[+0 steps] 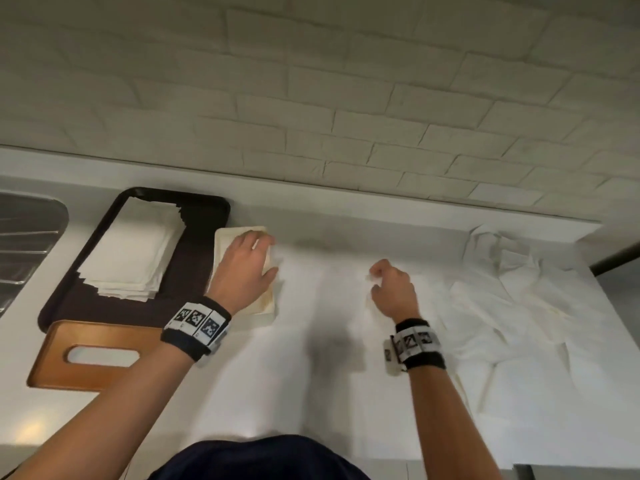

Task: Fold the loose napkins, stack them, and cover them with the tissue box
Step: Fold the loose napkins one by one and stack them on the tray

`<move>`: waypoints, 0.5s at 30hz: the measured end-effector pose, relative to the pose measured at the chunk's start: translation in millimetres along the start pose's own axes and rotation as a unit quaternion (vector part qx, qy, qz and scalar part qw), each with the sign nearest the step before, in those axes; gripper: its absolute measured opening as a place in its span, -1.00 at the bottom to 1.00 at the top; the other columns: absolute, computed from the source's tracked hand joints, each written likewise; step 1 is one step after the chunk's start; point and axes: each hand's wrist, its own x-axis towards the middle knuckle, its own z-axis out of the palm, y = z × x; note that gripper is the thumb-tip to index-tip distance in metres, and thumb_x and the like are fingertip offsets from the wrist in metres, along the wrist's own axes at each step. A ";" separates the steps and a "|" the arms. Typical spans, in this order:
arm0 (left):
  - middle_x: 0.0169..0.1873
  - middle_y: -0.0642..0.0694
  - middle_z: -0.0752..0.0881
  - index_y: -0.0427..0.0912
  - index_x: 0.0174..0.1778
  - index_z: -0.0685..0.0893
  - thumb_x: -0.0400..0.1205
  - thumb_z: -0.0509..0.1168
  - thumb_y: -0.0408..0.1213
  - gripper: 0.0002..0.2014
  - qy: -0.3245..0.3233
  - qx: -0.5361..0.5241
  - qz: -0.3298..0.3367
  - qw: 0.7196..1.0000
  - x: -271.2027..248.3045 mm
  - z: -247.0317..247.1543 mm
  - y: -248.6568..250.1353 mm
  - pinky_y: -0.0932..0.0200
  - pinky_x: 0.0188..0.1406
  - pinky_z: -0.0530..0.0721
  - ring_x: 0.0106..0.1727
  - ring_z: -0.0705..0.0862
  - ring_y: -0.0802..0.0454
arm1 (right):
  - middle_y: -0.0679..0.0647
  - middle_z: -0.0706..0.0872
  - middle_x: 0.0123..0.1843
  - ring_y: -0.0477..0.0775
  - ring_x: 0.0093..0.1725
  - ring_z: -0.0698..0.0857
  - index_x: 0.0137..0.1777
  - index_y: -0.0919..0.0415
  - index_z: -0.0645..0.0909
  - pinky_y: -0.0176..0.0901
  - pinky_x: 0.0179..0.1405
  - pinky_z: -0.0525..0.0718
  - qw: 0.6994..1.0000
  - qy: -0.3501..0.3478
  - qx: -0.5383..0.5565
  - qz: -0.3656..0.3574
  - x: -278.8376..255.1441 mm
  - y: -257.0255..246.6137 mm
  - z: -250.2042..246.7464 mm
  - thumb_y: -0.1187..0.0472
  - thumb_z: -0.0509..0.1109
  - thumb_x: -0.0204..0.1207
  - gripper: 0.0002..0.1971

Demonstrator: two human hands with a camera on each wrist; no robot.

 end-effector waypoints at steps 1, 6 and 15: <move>0.33 -0.19 0.71 -0.15 0.39 0.67 0.61 0.60 -0.22 -0.54 0.034 -0.053 0.007 0.998 -2.8 0.9 16.7 -0.19 0.38 0.64 0.40 0.62 -0.23 | 0.13 0.74 0.44 0.31 0.42 0.71 0.46 0.02 0.58 0.04 0.33 0.68 0.999 -0.030 -0.015 -0.004 12.7 24.1 -10.1 0.34 0.47 0.54 -0.50; 0.27 -0.06 0.76 -0.08 0.32 0.69 0.74 0.45 -0.16 -0.75 -0.042 -0.137 0.005 0.990 -9.6 28.7 95.8 -0.04 0.20 0.68 0.31 0.68 -0.10 | 0.07 0.47 0.73 0.28 0.72 0.42 0.79 -0.15 0.30 0.31 0.69 0.40 0.968 -0.172 -0.183 -0.028 49.0 84.7 -28.5 -0.18 0.69 0.44 -0.04; 0.47 0.14 0.56 0.07 0.70 0.34 0.40 0.70 0.26 0.03 -0.150 -0.305 -0.151 0.928 -11.6 113.1 130.0 -0.03 0.55 0.54 0.49 0.52 0.06 | -0.19 0.79 0.02 -0.03 0.13 0.73 0.11 -0.22 0.76 0.01 0.24 0.66 0.975 -0.114 0.074 -0.178 15.7 45.9 -21.8 -0.31 0.61 0.55 -0.73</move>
